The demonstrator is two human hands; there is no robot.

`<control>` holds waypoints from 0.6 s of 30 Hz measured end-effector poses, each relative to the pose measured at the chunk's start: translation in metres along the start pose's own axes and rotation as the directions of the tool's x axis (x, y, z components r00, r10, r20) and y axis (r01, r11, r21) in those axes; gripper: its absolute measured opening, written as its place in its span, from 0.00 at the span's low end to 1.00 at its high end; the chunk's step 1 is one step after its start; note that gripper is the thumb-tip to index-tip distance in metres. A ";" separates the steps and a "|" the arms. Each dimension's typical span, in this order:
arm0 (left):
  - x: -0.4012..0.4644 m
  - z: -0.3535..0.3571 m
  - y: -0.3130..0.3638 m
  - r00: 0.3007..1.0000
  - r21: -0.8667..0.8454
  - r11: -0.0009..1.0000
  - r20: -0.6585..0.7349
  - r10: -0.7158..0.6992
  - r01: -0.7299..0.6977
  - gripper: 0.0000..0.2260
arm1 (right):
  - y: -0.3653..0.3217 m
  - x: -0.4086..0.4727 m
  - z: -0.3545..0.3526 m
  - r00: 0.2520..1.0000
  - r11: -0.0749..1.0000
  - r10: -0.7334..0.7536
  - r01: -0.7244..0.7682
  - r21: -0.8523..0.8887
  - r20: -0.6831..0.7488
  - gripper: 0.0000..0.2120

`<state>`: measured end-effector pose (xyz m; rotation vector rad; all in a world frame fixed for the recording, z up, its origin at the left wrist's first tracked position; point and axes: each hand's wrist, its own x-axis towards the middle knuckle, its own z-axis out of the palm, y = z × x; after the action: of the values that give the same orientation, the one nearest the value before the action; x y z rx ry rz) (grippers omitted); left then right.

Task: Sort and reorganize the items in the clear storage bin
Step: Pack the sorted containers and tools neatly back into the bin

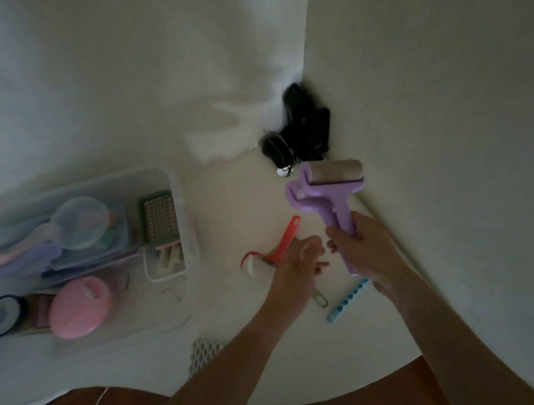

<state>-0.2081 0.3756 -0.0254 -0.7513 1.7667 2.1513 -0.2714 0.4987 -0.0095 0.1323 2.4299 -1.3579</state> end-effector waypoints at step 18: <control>-0.116 -0.255 0.091 0.954 -0.060 0.992 -0.286 0.092 -0.114 0.08 | -0.197 -0.105 0.196 0.837 0.959 -0.260 0.284 0.024 0.482 0.06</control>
<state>-0.0999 0.1228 0.0797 -1.0545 1.9073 2.2852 -0.1717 0.2381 0.0927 -0.5275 2.0994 -1.2528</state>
